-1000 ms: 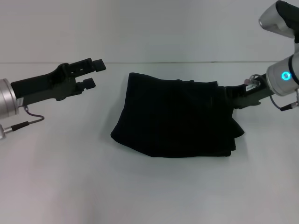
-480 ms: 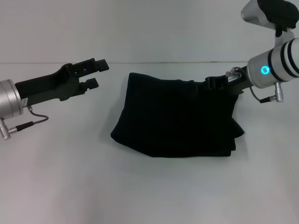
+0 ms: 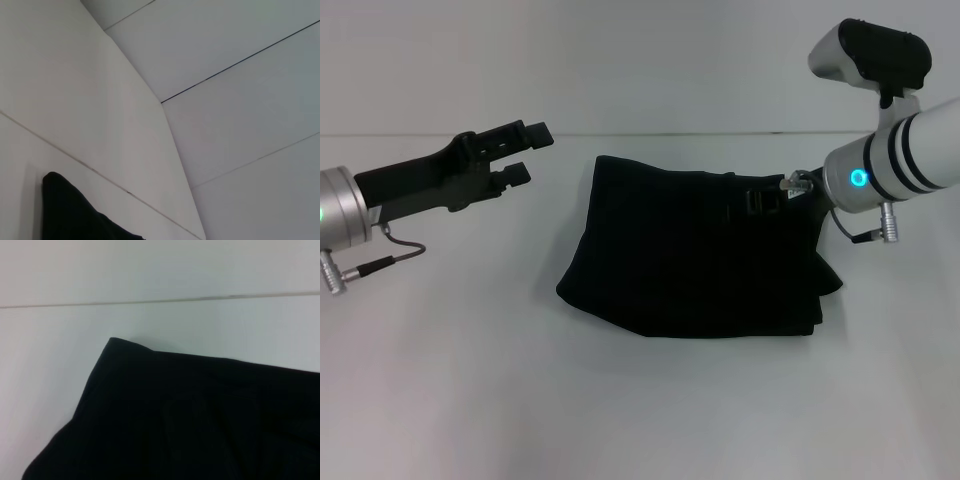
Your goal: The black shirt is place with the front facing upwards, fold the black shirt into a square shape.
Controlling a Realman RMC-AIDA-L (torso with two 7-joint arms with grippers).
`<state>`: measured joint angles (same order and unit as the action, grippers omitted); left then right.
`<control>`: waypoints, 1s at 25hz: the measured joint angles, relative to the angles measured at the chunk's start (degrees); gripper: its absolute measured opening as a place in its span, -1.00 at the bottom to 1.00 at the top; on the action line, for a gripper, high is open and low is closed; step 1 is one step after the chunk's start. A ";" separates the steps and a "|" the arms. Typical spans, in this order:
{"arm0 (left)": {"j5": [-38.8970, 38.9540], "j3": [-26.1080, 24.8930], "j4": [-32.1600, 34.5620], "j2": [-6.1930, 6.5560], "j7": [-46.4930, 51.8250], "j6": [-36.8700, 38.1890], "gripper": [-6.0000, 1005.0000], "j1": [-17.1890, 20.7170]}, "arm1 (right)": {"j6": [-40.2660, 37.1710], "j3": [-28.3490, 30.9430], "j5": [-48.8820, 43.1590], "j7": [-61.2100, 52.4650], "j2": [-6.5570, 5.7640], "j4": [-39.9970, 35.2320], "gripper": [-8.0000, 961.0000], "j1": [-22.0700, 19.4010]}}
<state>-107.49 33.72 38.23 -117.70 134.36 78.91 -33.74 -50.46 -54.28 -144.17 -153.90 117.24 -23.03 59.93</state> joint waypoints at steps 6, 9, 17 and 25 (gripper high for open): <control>0.00 -0.43 0.00 0.00 -0.06 -0.01 0.68 0.08 | -1.00 0.29 0.17 -0.04 -0.01 -0.55 -0.04 0.02; 0.00 -0.49 0.00 -0.06 -0.07 -0.04 0.68 0.13 | -1.92 0.72 0.50 -0.01 -0.04 -0.79 -0.05 0.02; 0.01 -0.50 0.00 -0.12 -0.07 -0.07 0.68 -0.13 | -4.11 0.67 2.57 -0.04 -0.50 -2.78 -0.06 -0.56; 0.64 -0.50 0.00 -0.16 -0.07 -0.14 0.68 -0.19 | -4.21 0.41 2.31 -0.06 -0.61 -2.70 -0.08 -0.60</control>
<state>-106.85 33.22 38.23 -117.86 134.29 78.77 -33.92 -54.68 -53.87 -141.86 -153.96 116.63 -25.73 59.32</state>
